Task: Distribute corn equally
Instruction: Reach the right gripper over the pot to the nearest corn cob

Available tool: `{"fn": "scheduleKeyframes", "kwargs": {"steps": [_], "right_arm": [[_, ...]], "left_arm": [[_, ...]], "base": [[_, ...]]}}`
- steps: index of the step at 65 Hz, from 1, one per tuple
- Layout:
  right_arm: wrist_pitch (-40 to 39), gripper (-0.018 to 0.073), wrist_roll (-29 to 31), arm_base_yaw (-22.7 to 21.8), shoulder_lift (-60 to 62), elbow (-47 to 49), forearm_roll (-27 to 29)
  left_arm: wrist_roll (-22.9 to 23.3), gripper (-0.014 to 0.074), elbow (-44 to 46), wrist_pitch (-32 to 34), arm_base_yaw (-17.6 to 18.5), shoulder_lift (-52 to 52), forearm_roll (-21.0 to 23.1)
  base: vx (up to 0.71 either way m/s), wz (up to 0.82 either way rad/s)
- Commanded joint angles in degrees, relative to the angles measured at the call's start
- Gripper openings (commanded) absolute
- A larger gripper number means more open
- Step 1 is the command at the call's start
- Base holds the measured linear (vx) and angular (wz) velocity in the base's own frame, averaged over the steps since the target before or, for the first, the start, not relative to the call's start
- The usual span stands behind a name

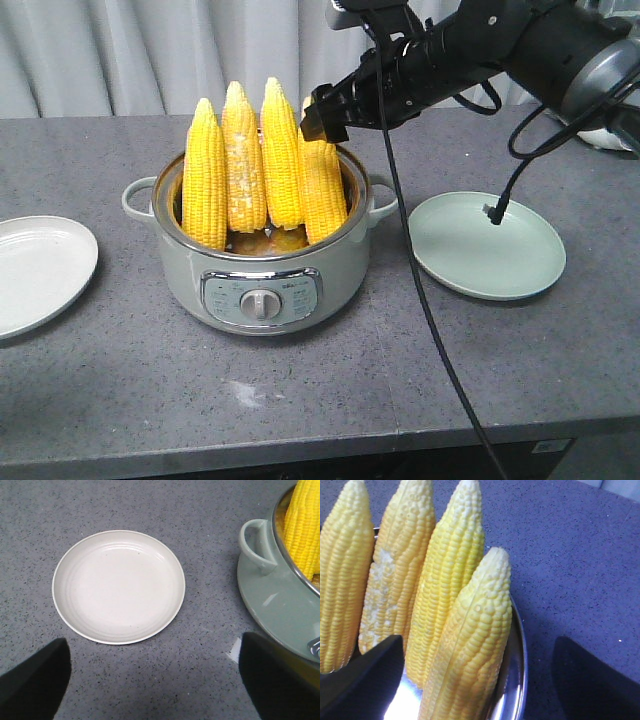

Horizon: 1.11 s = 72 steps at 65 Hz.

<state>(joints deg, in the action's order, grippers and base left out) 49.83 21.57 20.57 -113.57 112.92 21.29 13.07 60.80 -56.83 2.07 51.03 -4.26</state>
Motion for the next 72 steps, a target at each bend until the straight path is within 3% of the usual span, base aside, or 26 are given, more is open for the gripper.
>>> {"fn": "scheduleKeyframes", "kwargs": {"steps": [1, 19, 30, 61, 72], "right_arm": [[-4.9, 0.0578, 0.2, -0.2, 2.2, 2.1, 2.7], [-7.0, 0.0577, 0.8, -0.2, 0.1, 2.1, 5.8], [-7.1, 0.0529, 0.8, -0.2, -0.8, 2.1, 5.9], [-7.4, 0.0141, 0.8, -0.2, -1.0, 2.1, 6.1], [-7.0, 0.0104, 0.8, -0.3, -0.7, 2.1, 6.1]], "left_arm": [[0.5, 0.0638, 1.9, 3.1, 0.1, -0.1, 0.1], [0.5, 0.0622, 1.9, 3.2, 0.1, -0.1, 0.1], [0.5, 0.062, 1.9, 3.2, 0.1, -0.1, 0.1], [0.5, 0.0606, 1.9, 3.1, 0.1, -0.1, 0.1], [0.5, 0.0606, 1.9, 3.1, 0.1, -0.1, 0.1]], "base": [[0.0, 0.0], [0.0, 0.0], [0.0, 0.0], [0.0, 0.0], [0.0, 0.0]]}}
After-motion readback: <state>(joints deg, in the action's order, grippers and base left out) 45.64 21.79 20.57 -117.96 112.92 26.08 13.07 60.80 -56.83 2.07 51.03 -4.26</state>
